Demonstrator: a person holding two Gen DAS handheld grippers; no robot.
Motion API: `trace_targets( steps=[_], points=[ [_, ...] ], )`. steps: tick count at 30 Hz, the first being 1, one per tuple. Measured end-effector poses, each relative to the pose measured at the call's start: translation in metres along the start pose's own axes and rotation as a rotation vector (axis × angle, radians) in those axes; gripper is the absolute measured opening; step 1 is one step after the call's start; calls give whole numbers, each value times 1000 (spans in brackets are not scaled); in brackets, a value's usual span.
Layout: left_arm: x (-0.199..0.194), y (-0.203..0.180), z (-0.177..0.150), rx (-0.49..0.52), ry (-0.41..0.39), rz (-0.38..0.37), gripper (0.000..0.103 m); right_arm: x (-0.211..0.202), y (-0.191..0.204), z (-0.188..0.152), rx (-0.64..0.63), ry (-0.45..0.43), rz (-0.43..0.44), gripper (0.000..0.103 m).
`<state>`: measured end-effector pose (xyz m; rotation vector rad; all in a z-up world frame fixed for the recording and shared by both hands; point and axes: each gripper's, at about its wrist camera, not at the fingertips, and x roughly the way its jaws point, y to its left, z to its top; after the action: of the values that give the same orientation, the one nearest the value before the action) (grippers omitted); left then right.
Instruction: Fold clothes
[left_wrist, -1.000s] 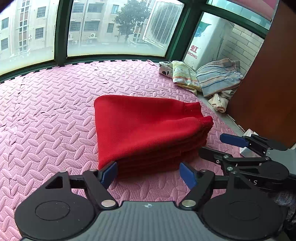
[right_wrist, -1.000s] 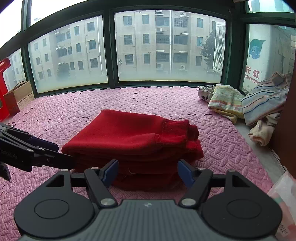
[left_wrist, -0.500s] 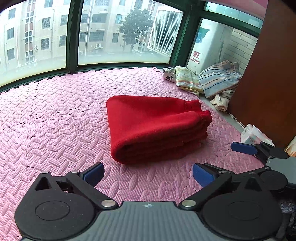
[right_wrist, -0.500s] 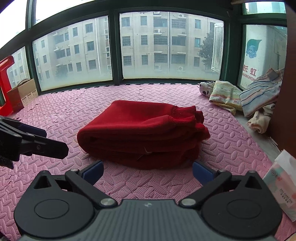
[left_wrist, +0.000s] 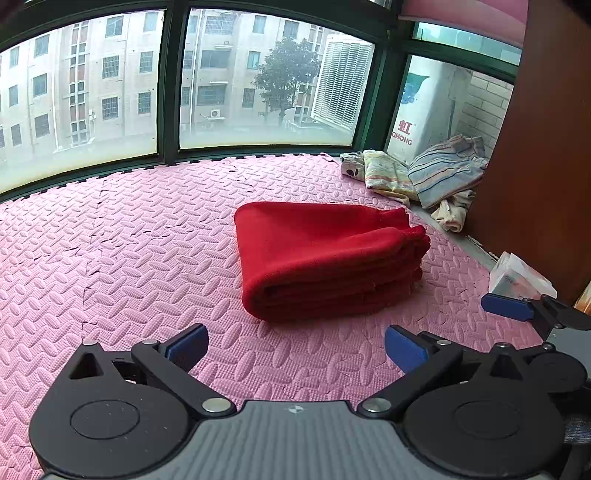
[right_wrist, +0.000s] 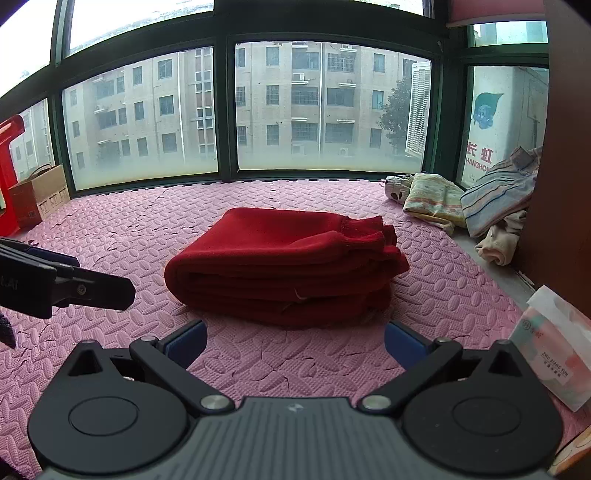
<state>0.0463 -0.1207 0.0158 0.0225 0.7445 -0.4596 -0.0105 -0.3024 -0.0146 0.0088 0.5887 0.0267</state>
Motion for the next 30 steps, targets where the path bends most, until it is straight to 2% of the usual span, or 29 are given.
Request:
trace_targets(
  steps=[12, 30],
  points=[
    [-10, -5, -18, -8, 22, 35, 103, -15, 7, -9, 41, -17, -15, 103],
    [-19, -3, -34, -27, 31, 72, 103, -21, 14, -20, 46, 18, -44, 103]
  ],
)
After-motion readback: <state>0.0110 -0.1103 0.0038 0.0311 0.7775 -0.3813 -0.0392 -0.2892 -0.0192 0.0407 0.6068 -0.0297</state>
